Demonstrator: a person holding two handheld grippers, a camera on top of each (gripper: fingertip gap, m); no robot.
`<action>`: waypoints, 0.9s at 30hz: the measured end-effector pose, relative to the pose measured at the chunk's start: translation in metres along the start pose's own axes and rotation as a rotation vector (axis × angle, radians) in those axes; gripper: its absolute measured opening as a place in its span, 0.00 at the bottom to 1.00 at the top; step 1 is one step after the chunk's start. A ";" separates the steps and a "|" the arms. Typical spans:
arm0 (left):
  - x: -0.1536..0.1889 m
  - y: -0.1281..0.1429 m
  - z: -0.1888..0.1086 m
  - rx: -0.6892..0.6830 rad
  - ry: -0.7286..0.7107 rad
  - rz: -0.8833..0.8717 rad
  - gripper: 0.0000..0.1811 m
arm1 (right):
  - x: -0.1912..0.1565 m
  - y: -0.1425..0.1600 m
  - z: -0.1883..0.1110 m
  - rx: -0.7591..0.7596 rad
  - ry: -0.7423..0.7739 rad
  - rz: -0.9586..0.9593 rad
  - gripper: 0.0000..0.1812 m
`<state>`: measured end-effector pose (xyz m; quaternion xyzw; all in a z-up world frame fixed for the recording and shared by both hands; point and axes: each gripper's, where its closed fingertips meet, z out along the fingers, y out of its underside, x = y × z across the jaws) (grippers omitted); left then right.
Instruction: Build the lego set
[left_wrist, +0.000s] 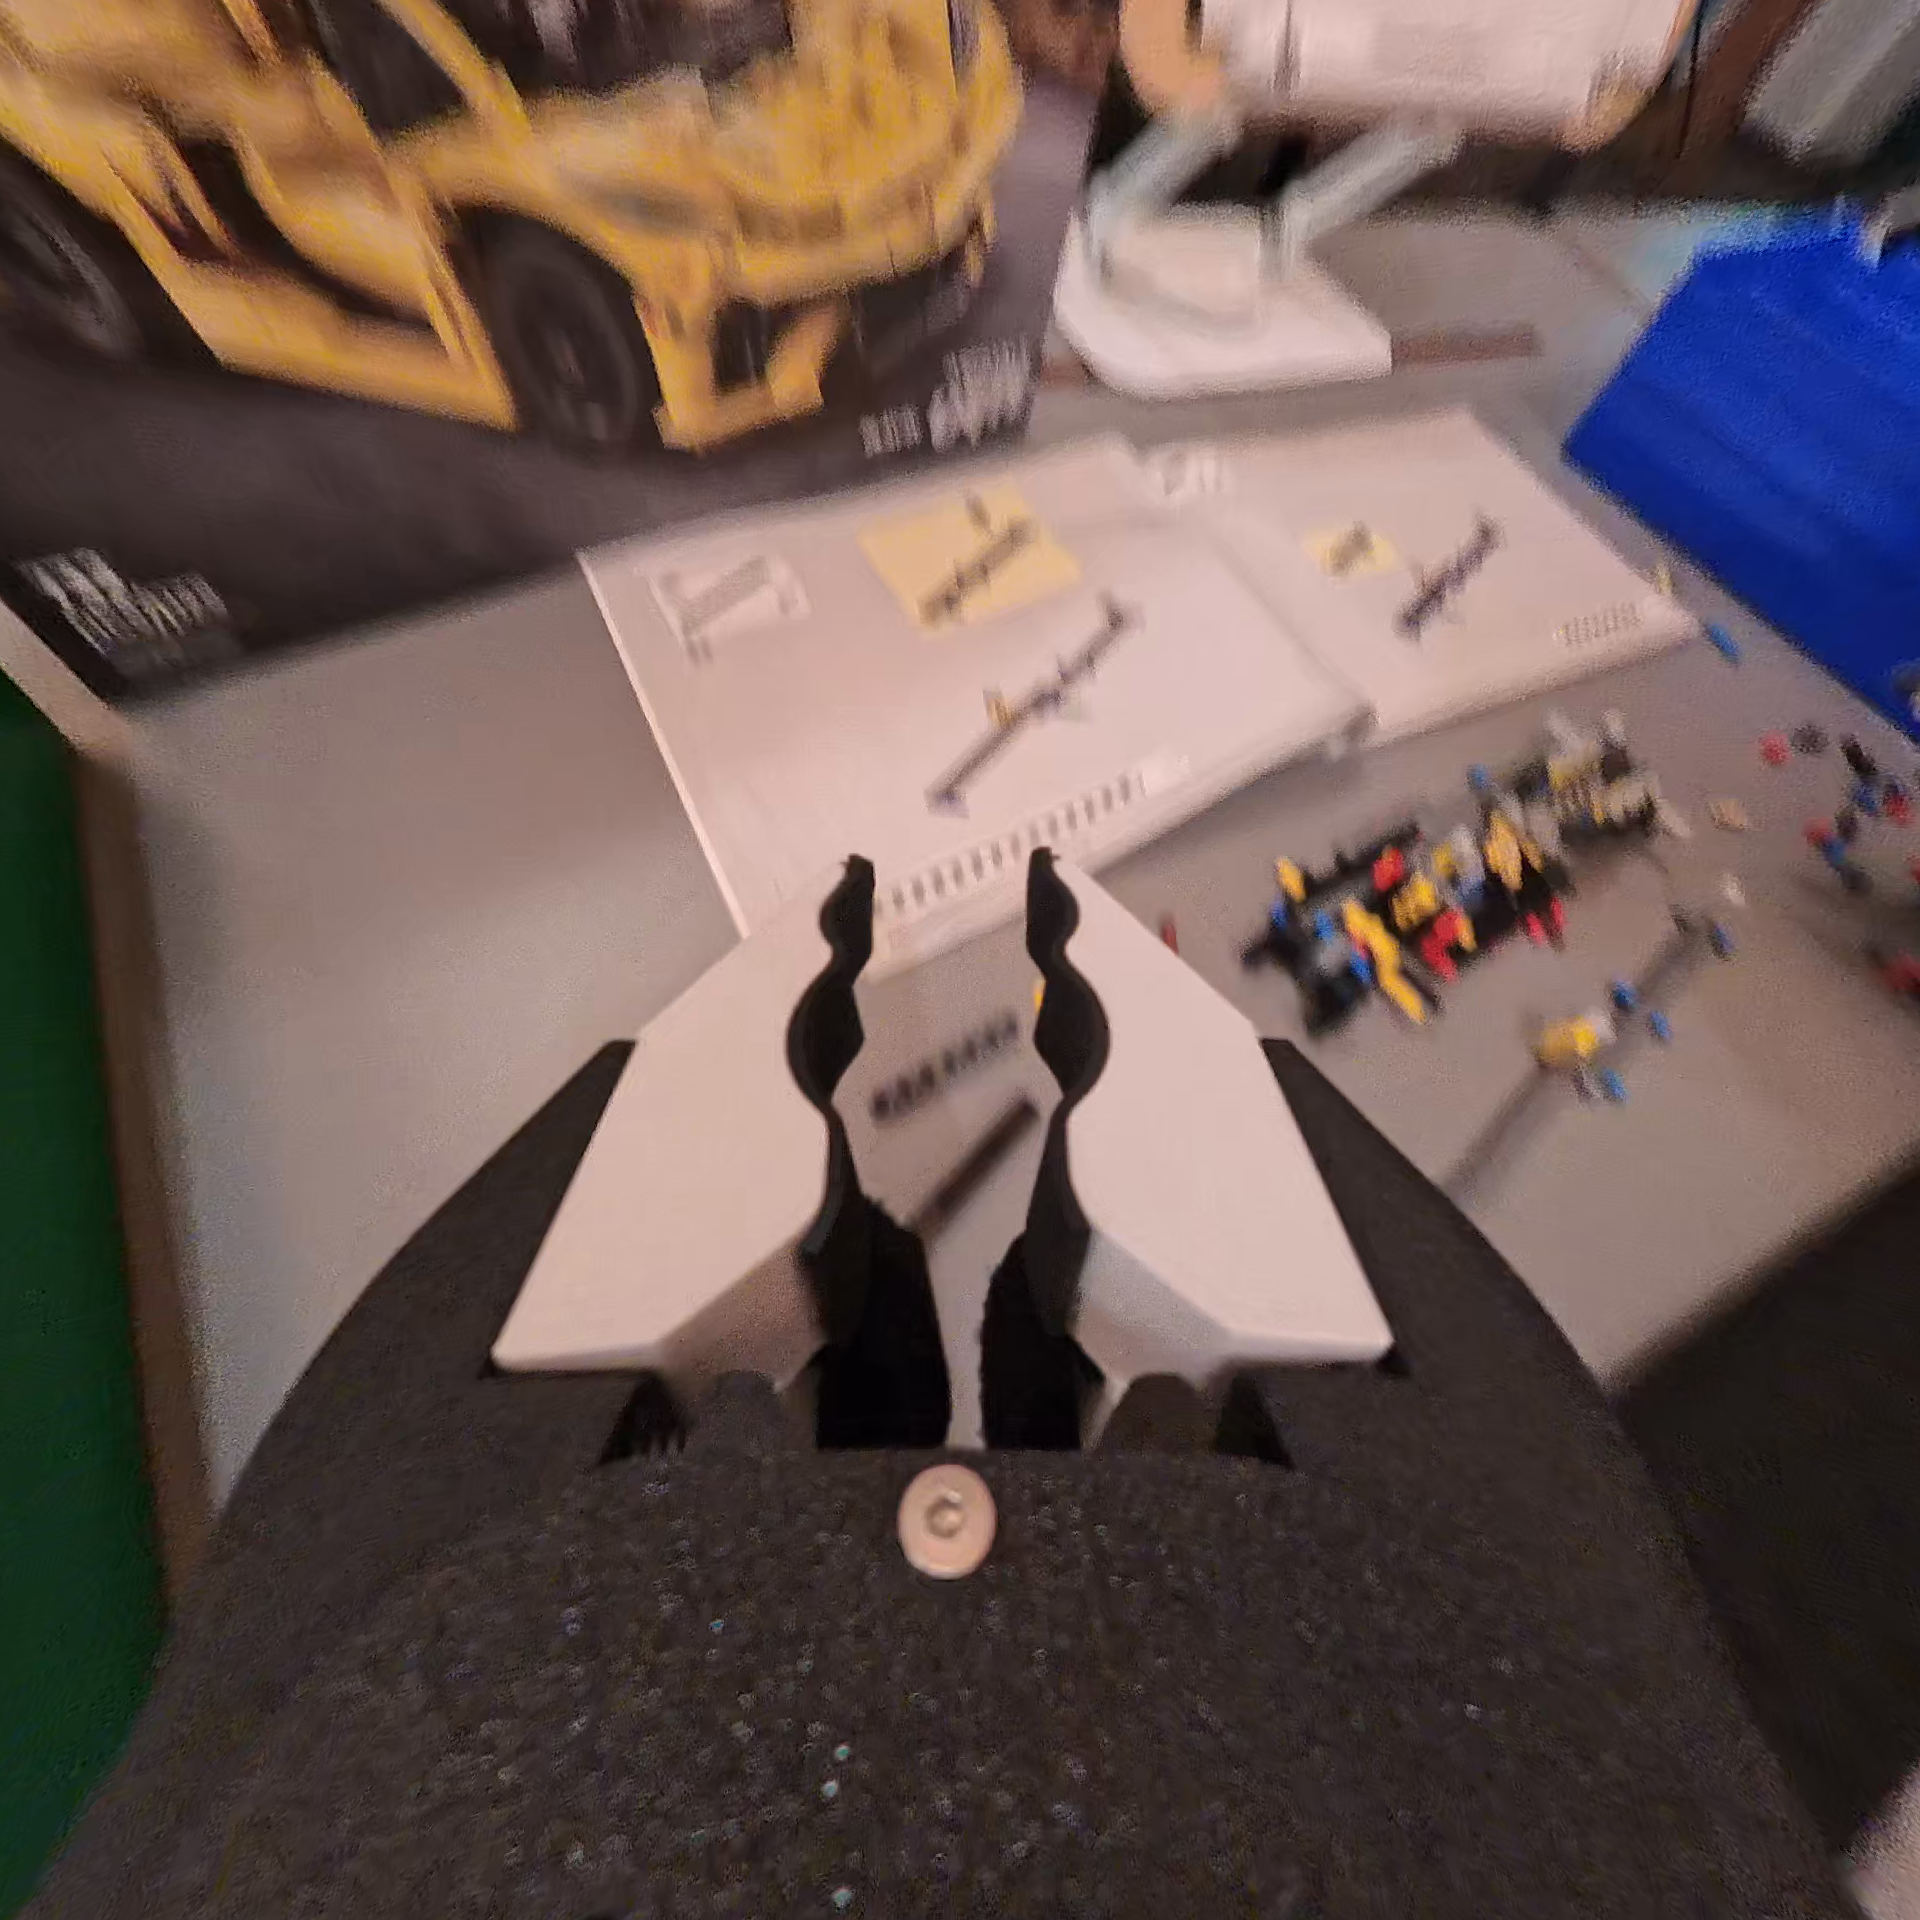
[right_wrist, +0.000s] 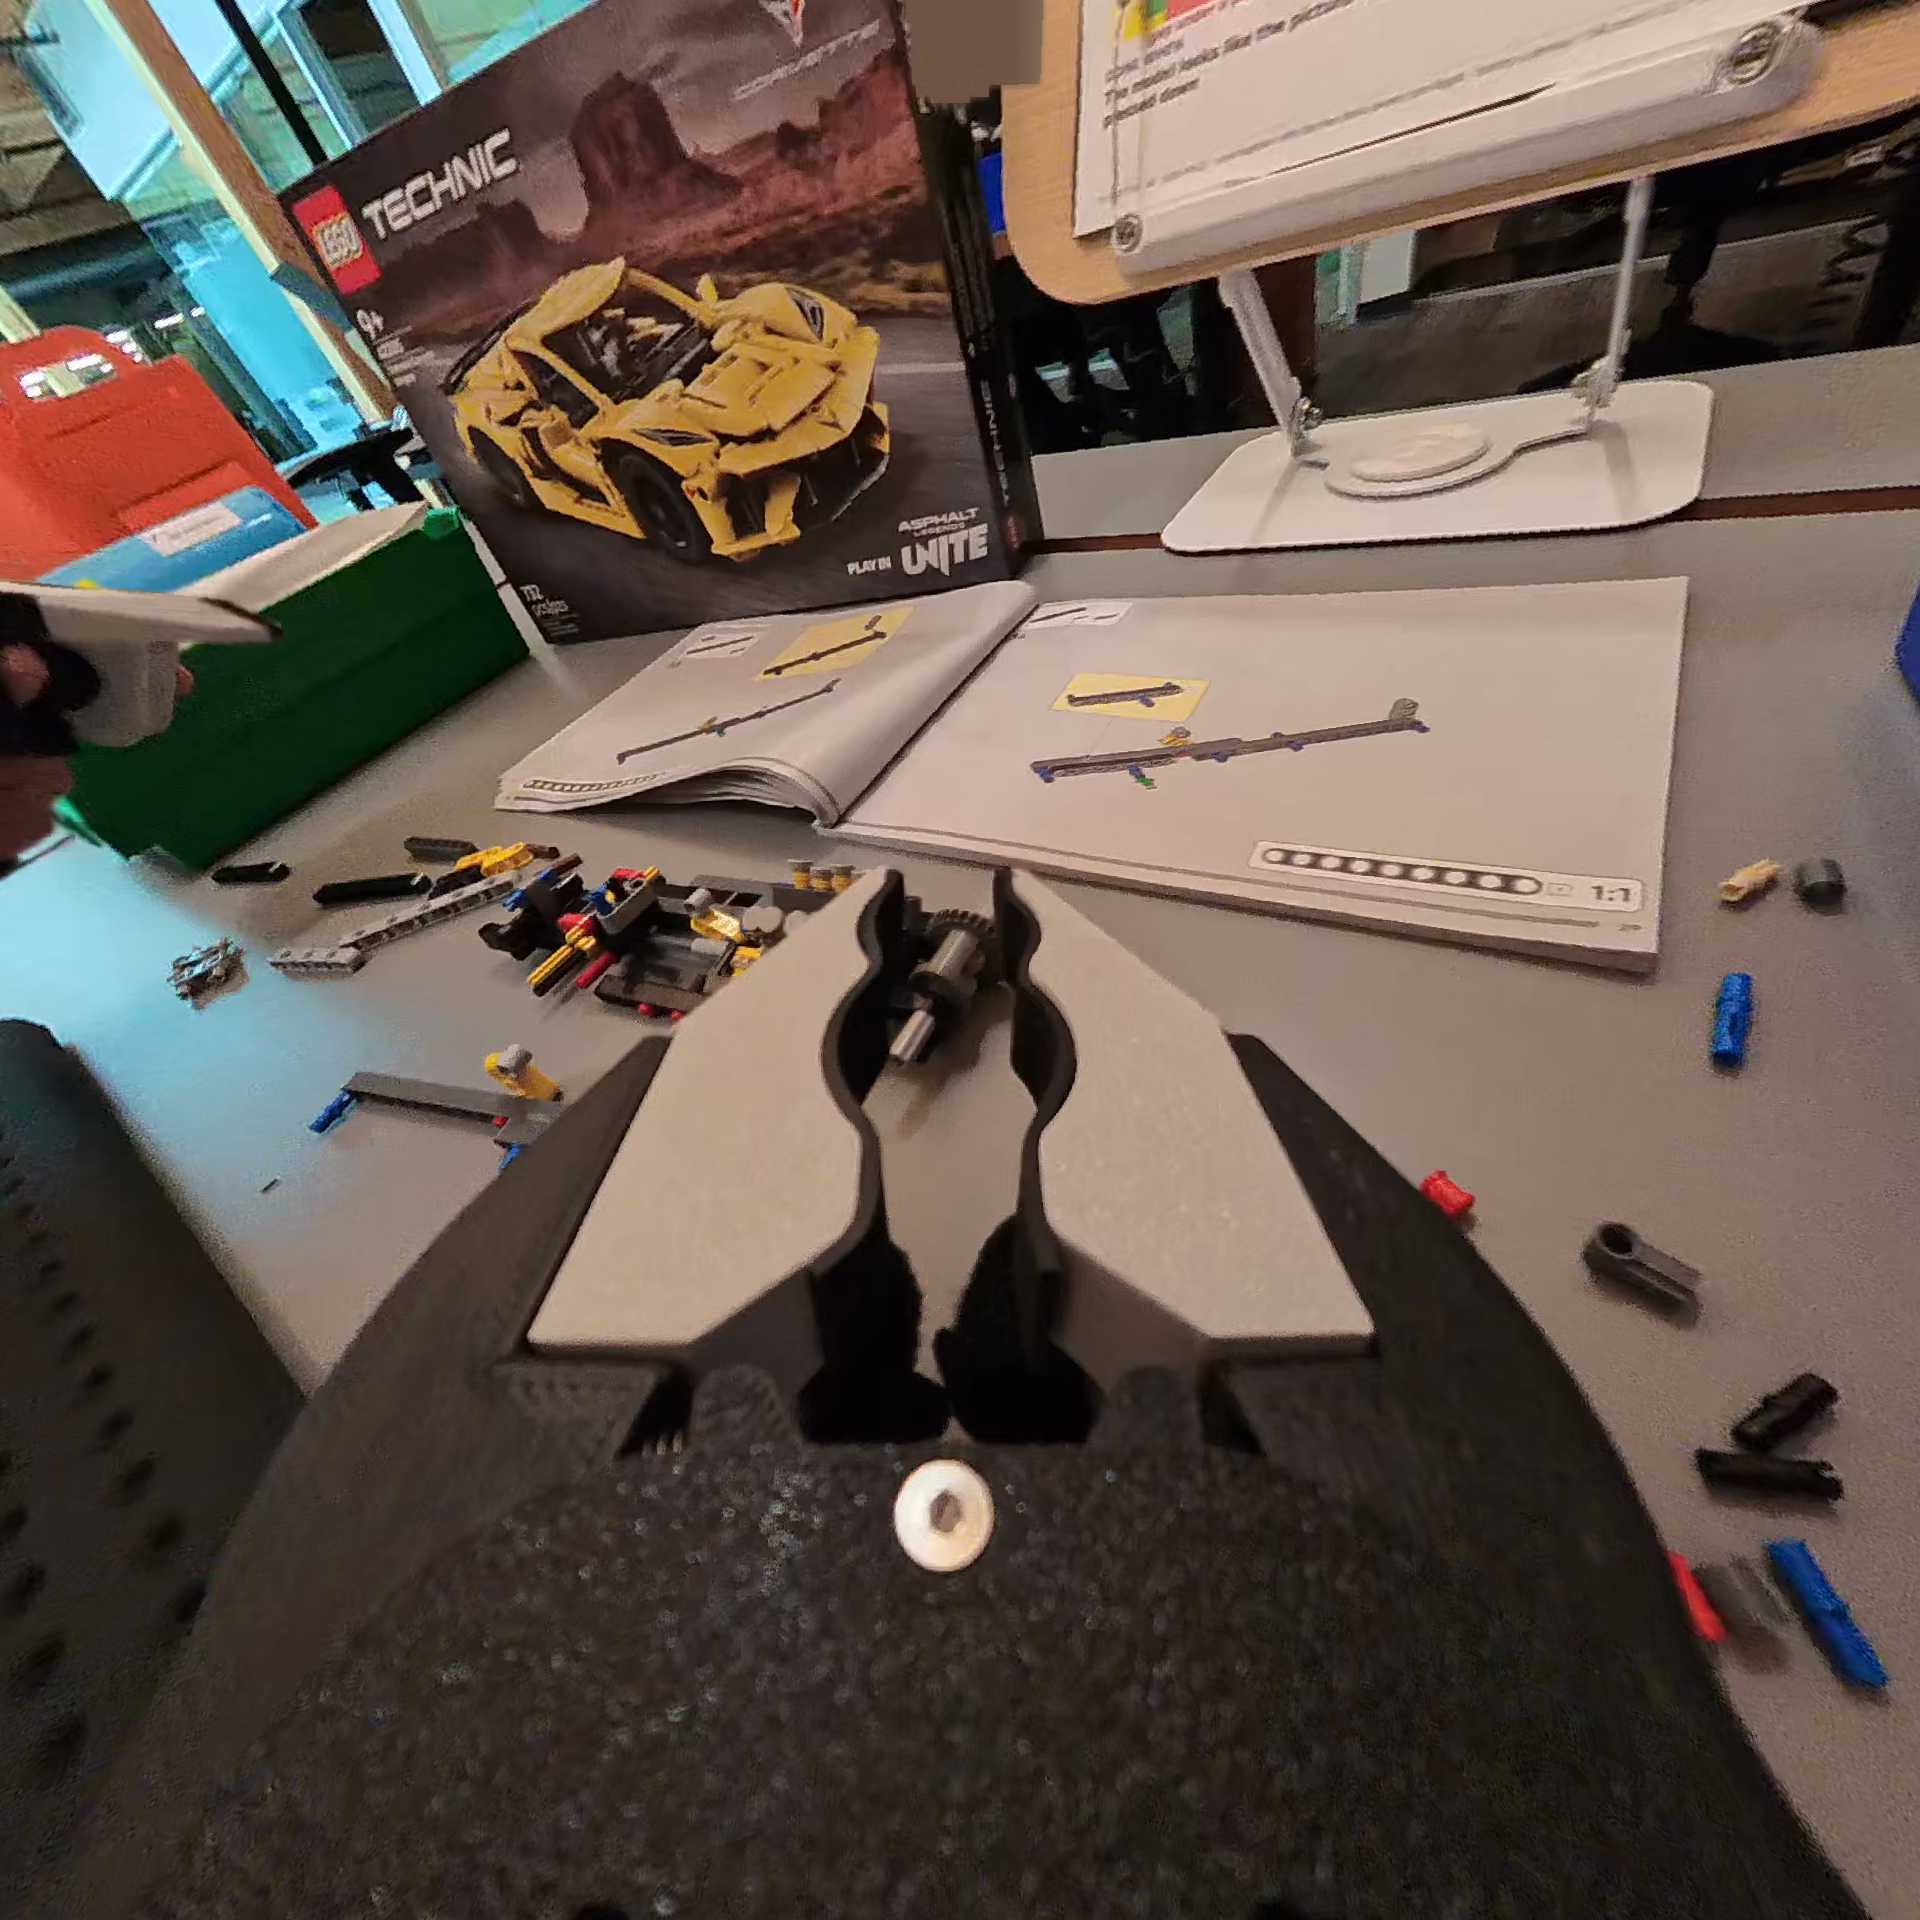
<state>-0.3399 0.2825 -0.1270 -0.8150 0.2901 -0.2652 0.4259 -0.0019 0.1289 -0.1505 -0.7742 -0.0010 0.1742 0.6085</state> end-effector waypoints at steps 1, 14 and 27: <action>0.002 0.018 -0.005 -0.103 0.034 0.016 0.16 | -0.002 0.002 0.001 -0.010 -0.012 -0.004 0.08; -0.001 0.120 0.012 -0.580 0.162 0.571 0.09 | -0.007 0.012 0.007 -0.068 -0.041 0.004 0.08; 0.156 -0.025 0.102 -0.354 0.529 0.651 0.04 | -0.017 0.018 0.011 -0.102 -0.055 -0.077 0.07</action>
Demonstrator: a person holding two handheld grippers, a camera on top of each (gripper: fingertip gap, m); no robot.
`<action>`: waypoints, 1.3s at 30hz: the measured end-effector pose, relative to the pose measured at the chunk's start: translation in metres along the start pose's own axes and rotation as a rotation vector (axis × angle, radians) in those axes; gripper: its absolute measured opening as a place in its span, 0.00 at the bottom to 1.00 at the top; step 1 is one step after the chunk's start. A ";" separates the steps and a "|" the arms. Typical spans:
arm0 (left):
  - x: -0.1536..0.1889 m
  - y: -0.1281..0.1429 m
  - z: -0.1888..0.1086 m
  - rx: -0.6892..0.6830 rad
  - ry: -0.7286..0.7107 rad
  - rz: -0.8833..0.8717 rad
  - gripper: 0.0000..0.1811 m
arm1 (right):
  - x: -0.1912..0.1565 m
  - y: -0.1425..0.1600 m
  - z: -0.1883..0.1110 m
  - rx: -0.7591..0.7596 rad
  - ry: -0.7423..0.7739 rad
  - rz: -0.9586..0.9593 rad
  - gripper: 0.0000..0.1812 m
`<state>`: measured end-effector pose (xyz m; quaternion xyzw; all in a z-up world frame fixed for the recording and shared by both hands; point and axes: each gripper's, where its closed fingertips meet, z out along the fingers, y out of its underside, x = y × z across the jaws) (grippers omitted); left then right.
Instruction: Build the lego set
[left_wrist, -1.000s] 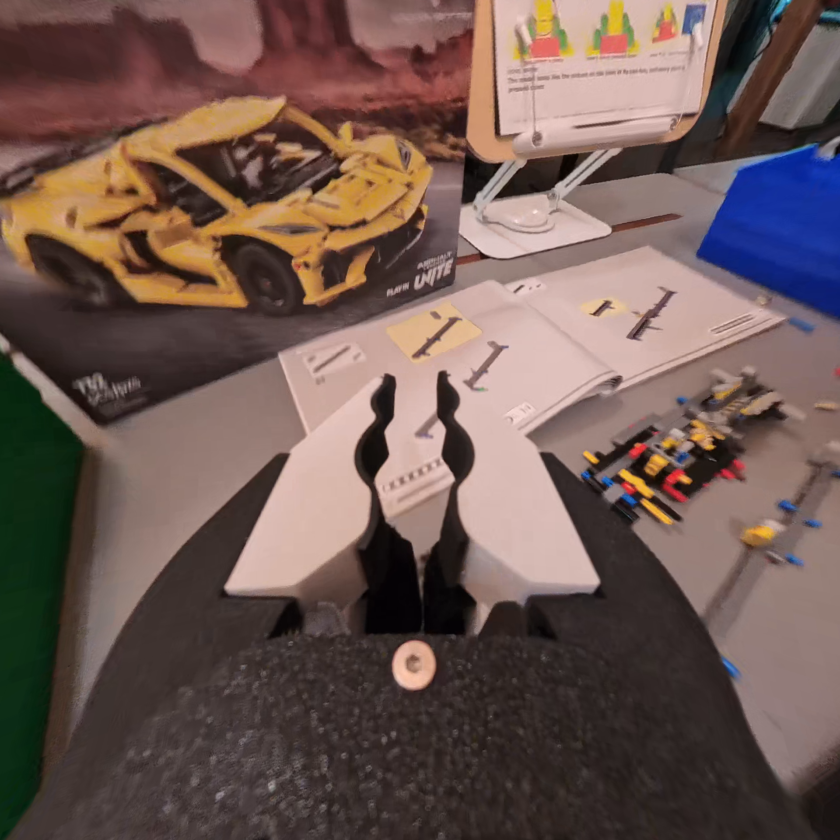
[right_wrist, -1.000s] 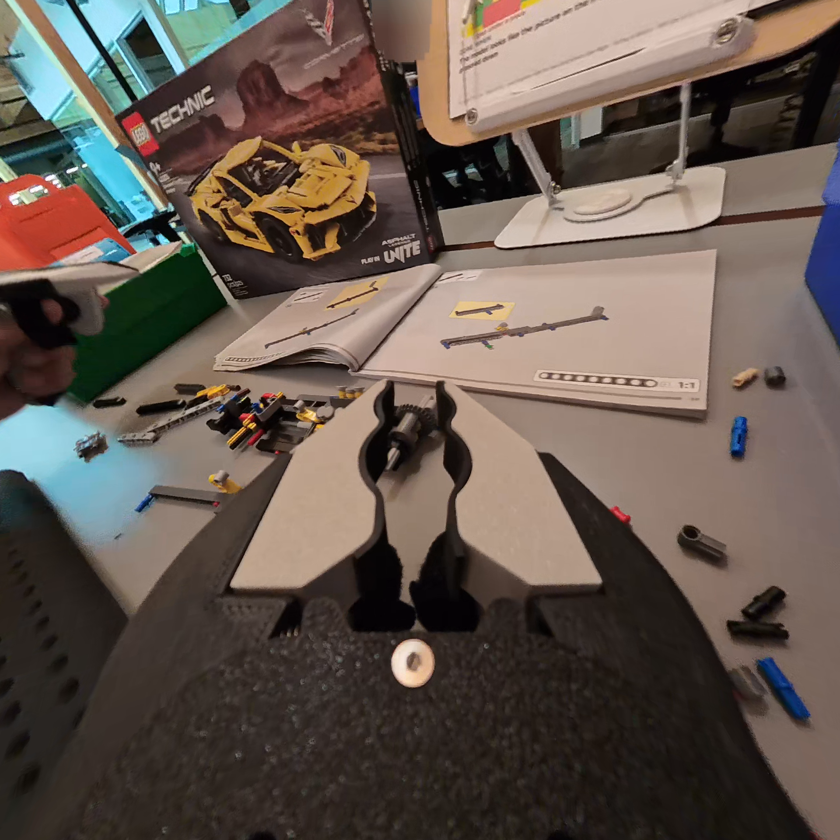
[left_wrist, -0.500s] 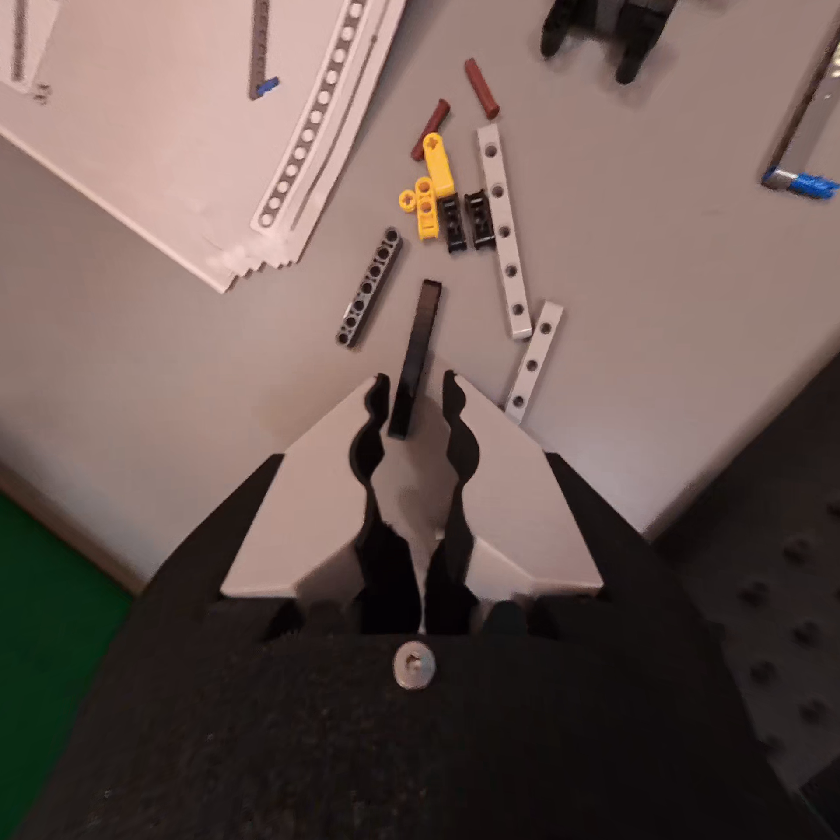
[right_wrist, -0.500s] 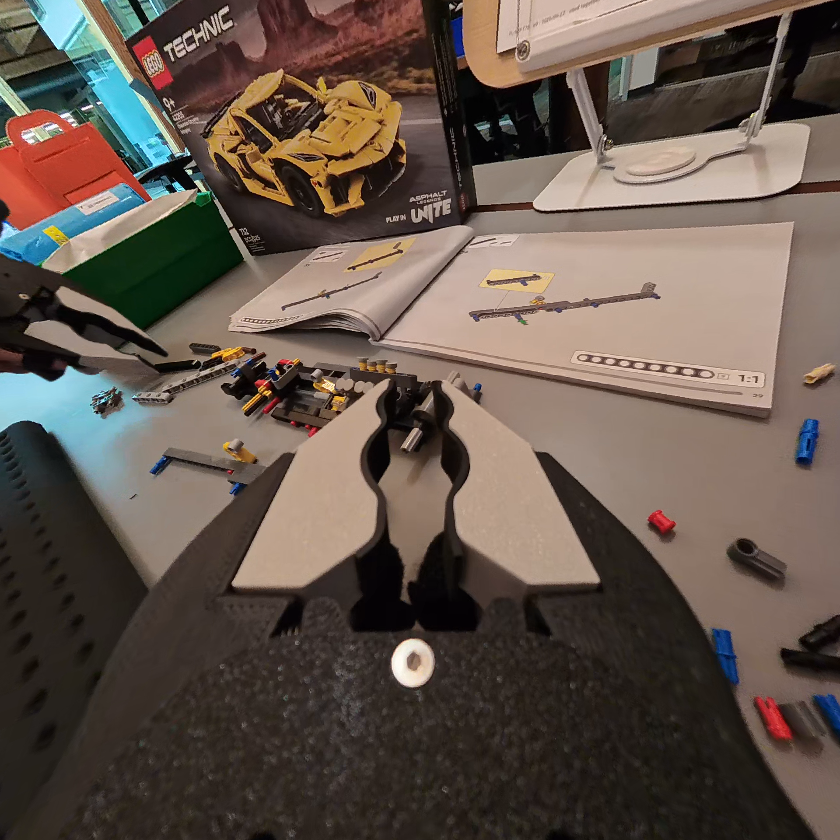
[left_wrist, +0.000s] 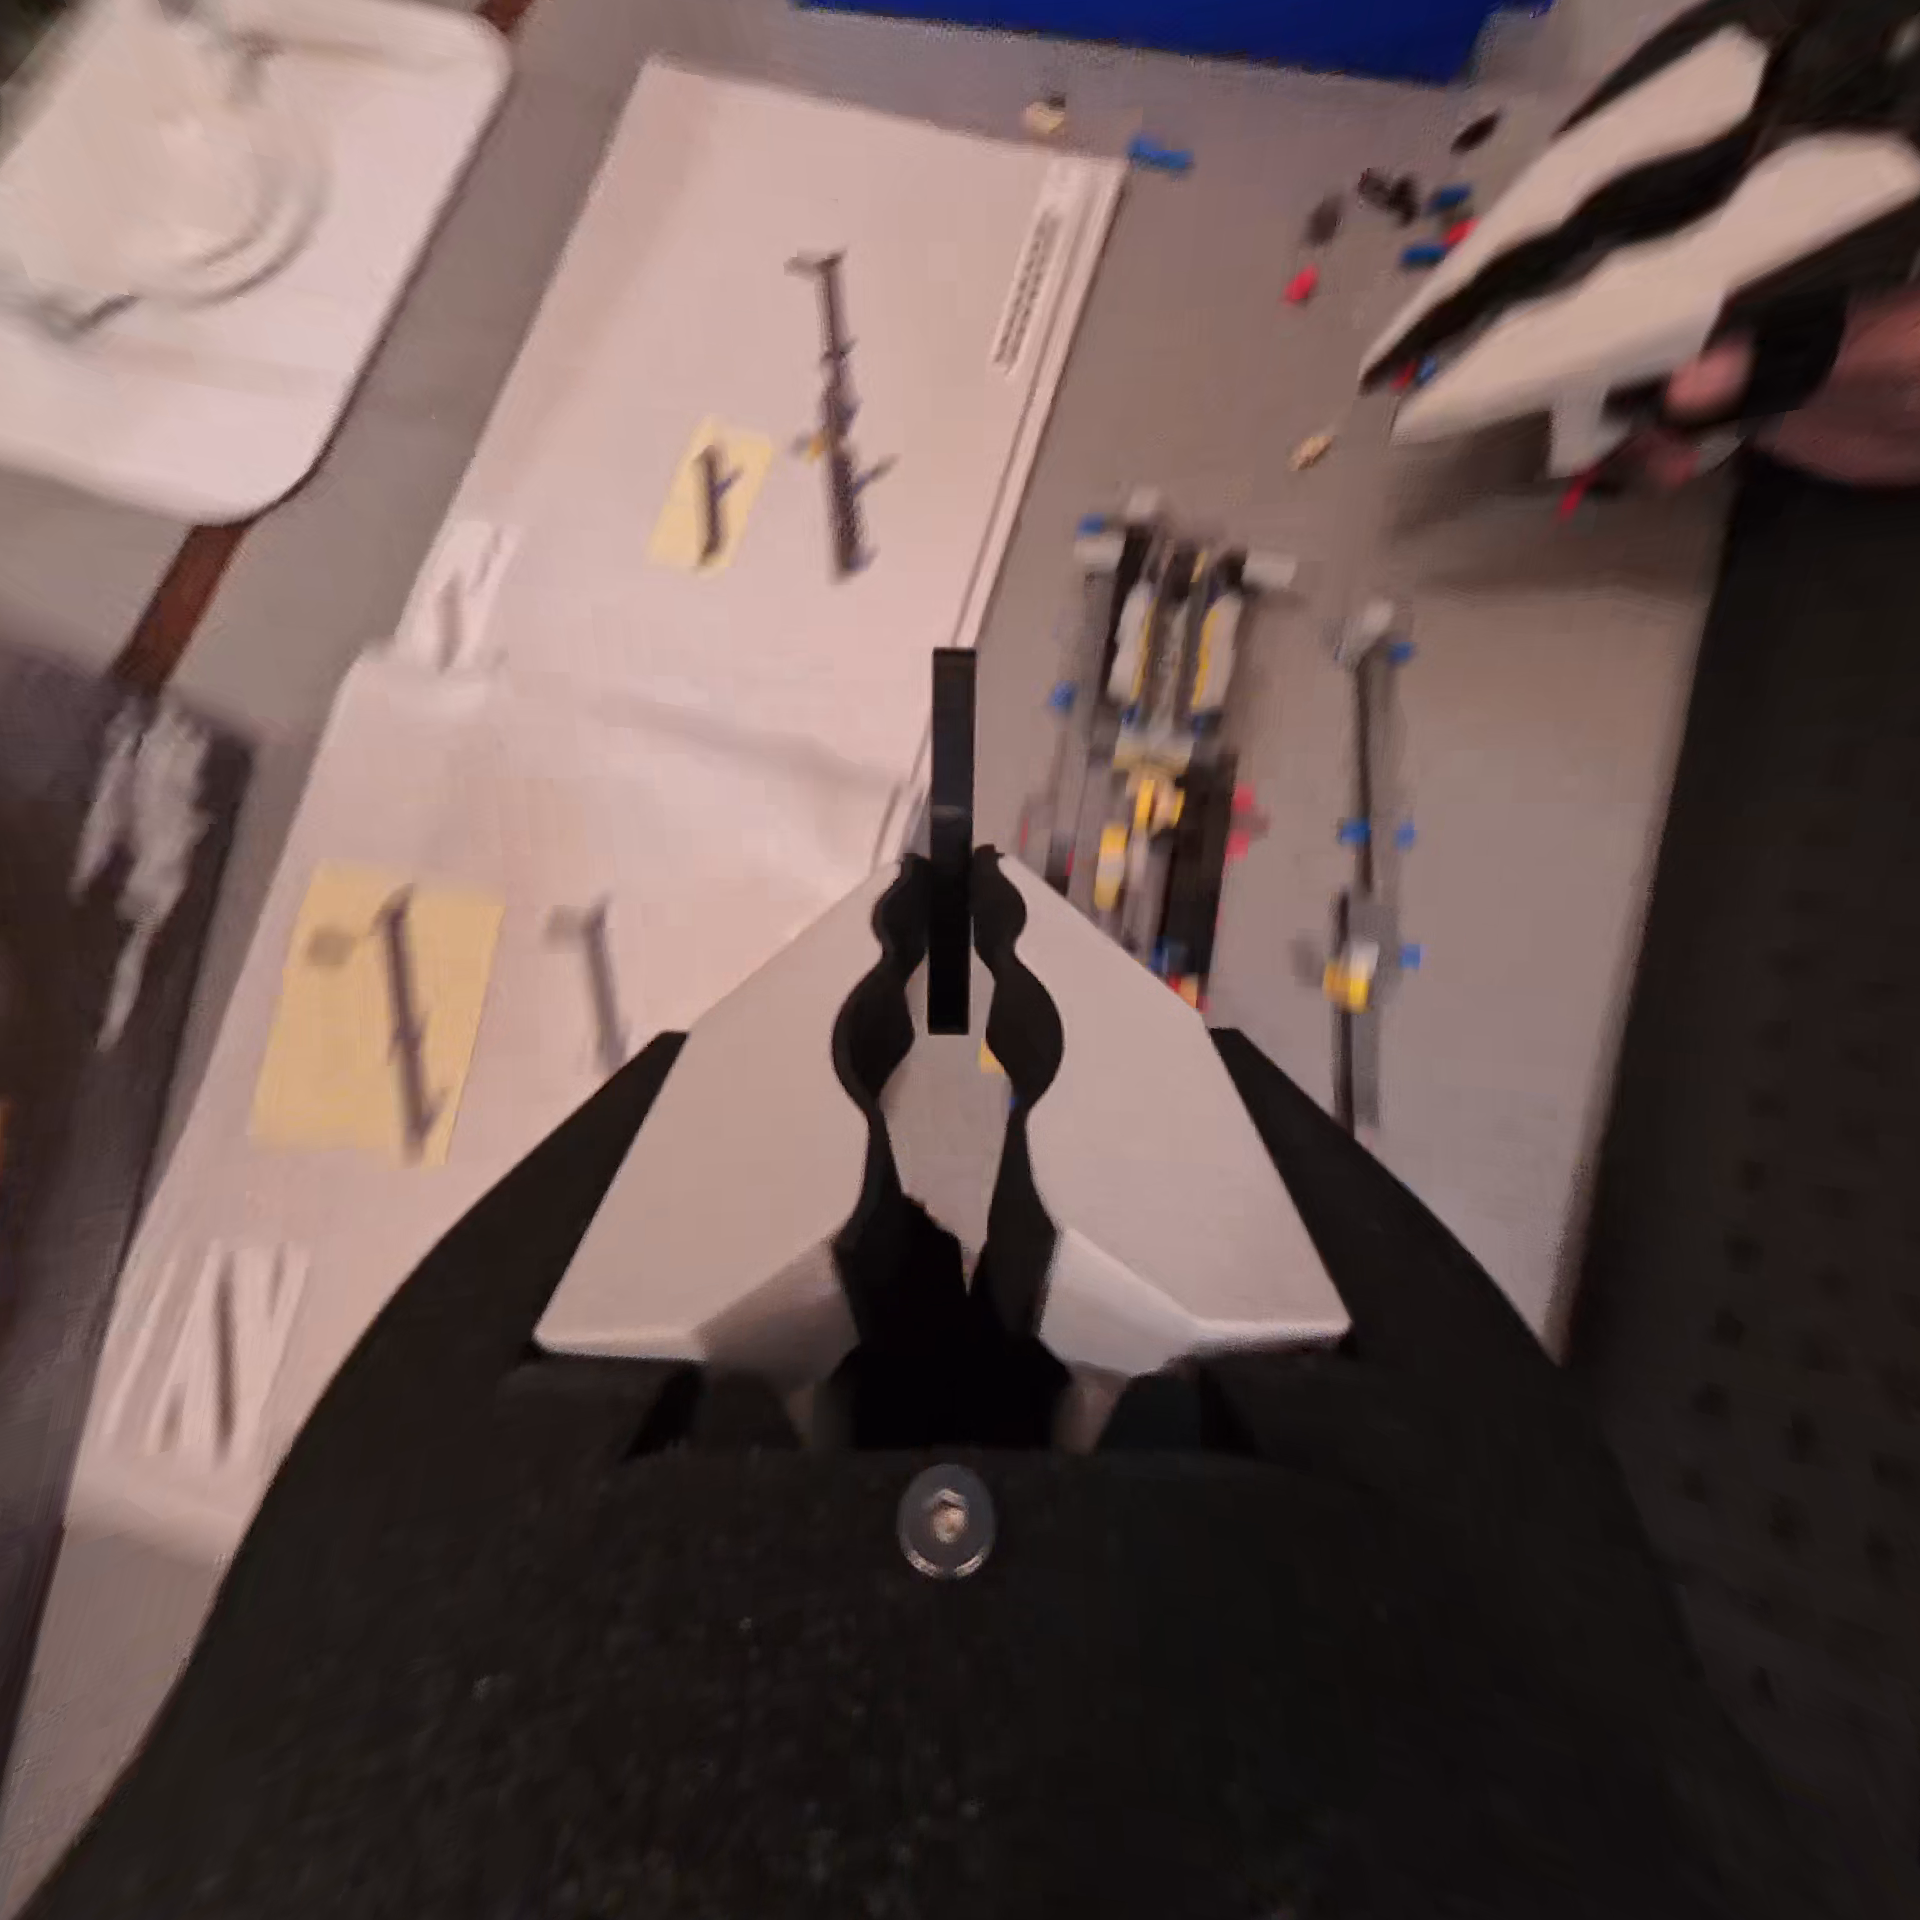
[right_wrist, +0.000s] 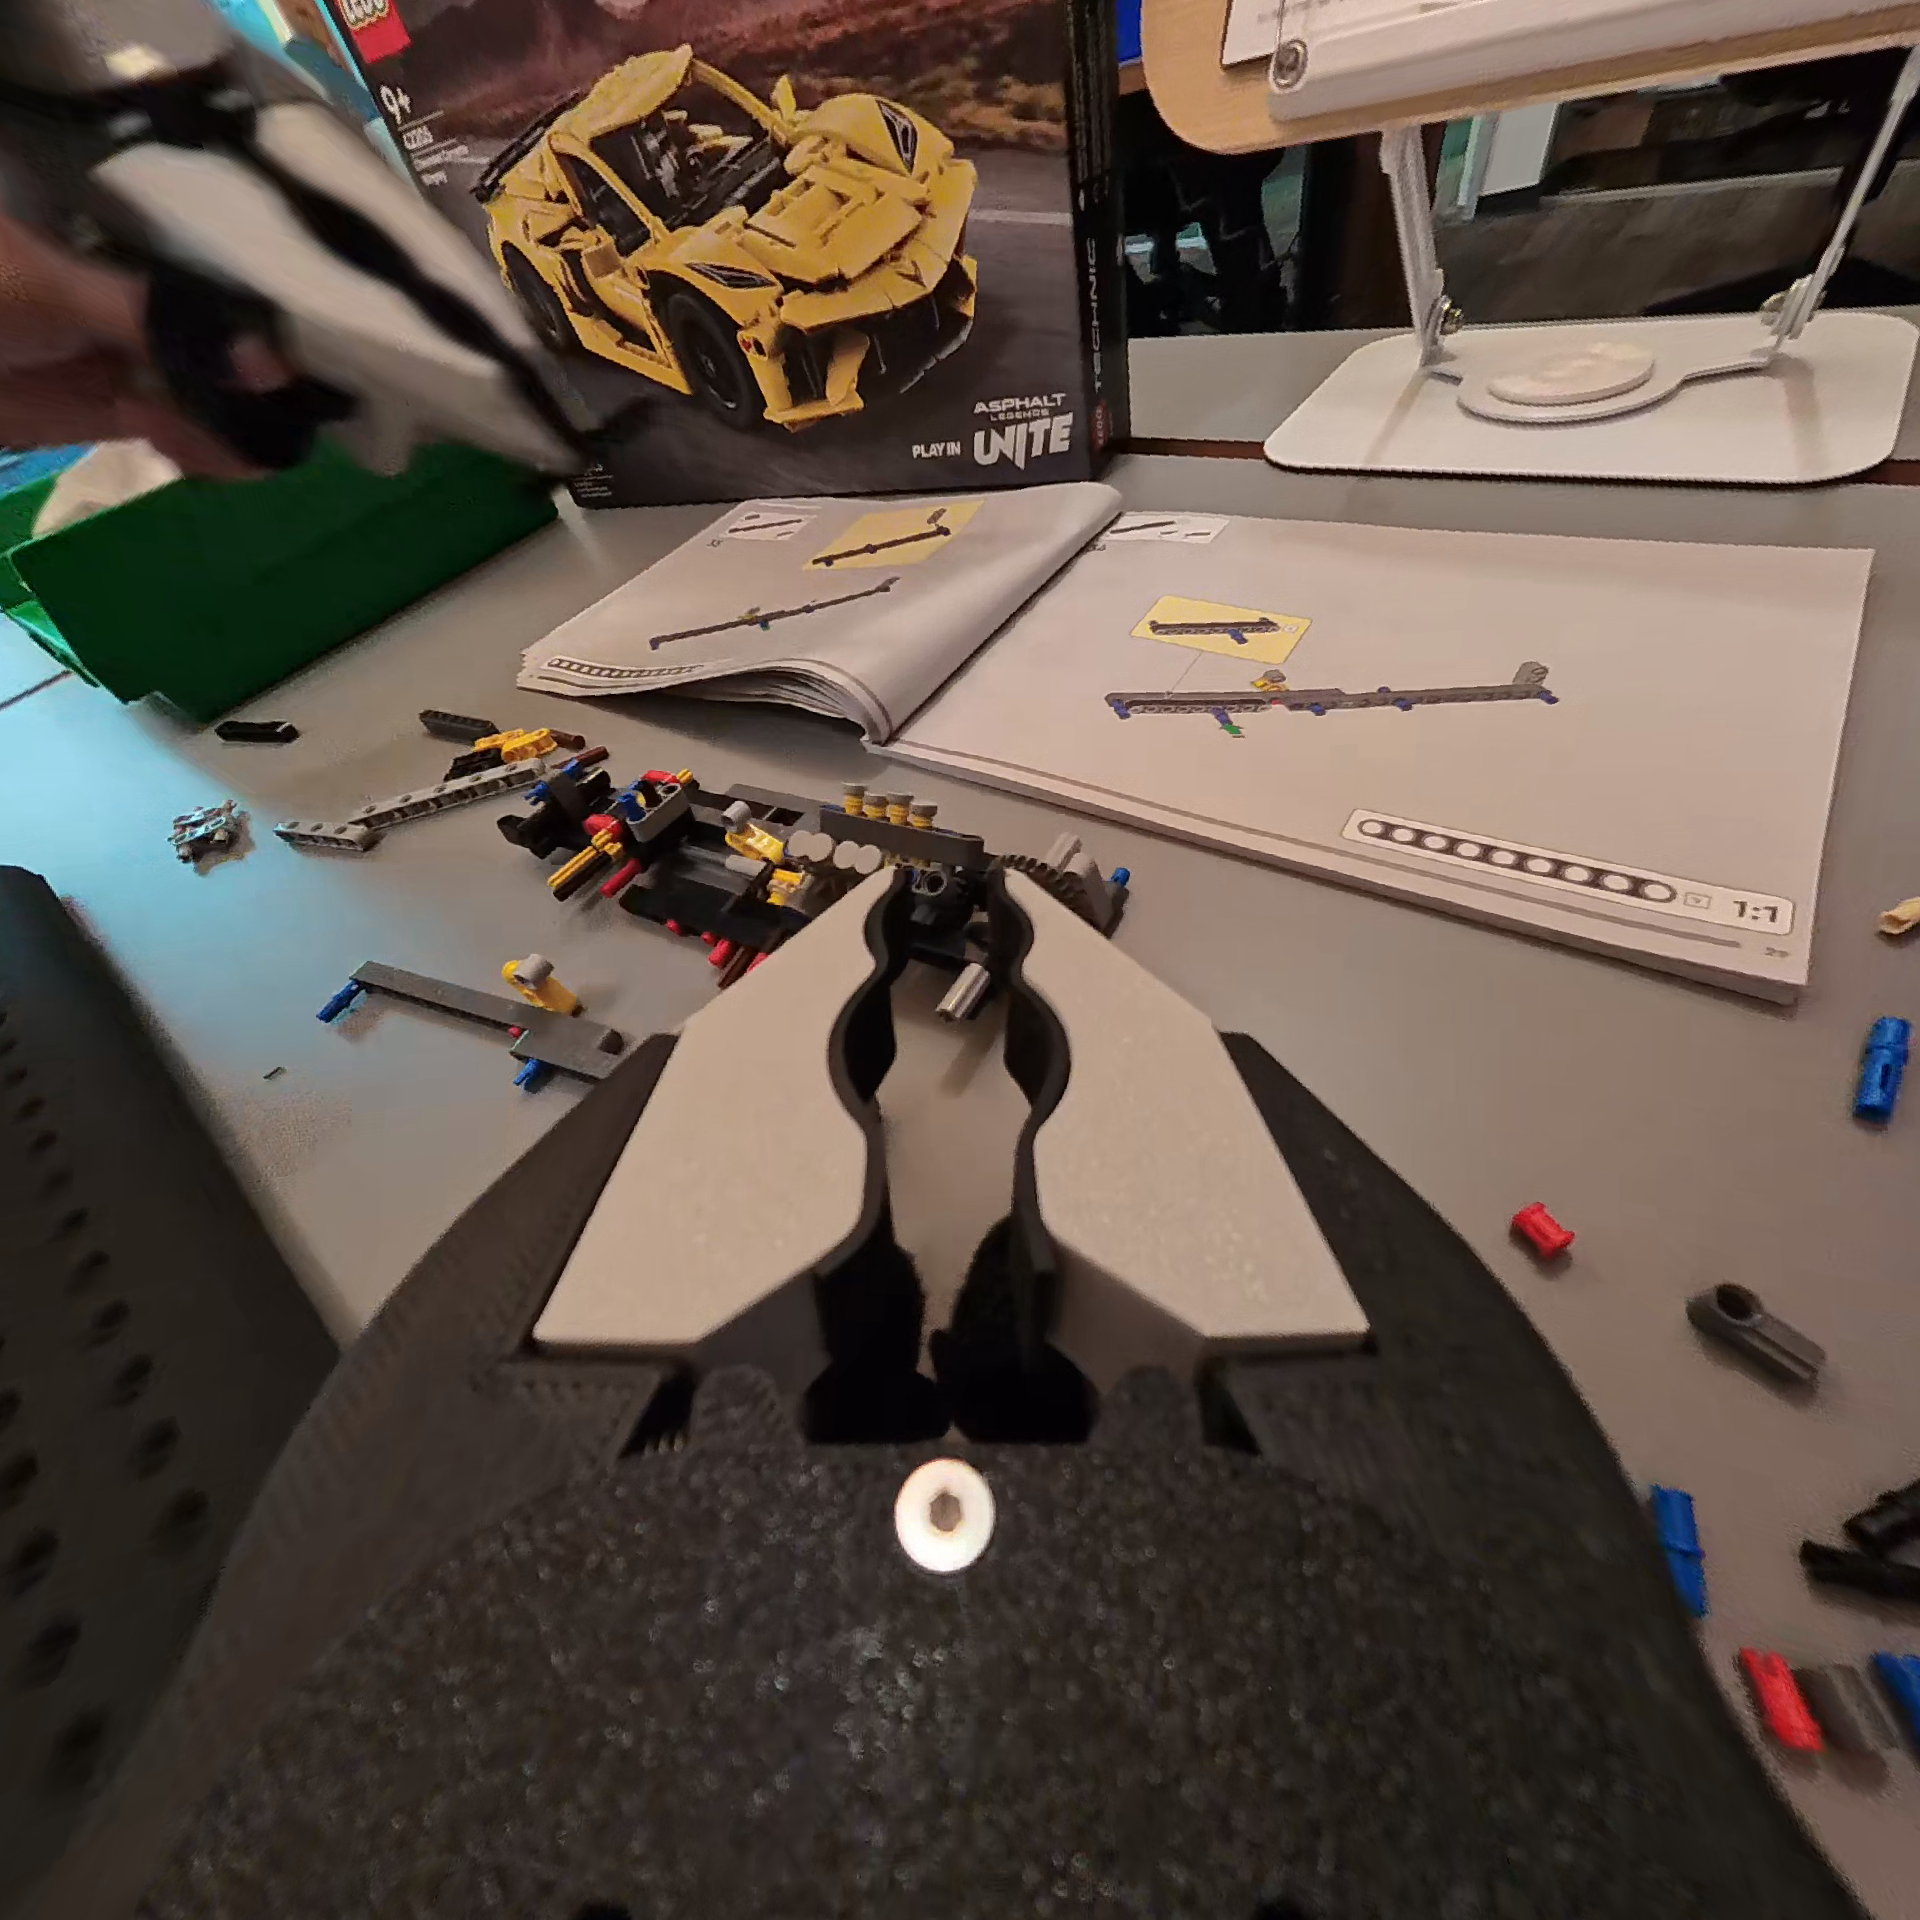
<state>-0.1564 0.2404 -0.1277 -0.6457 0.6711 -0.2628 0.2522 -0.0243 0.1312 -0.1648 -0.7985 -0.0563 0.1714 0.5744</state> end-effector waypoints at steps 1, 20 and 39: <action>0.002 -0.024 0.027 -0.026 0.066 0.022 0.04 | -0.001 0.000 0.000 0.002 0.002 -0.008 0.07; 0.026 -0.105 0.240 -0.475 0.214 0.216 0.04 | -0.009 -0.004 -0.005 0.027 -0.021 -0.047 0.06; 0.024 -0.105 0.240 -0.483 0.202 0.123 0.03 | -0.010 -0.001 -0.003 0.008 -0.025 -0.049 0.06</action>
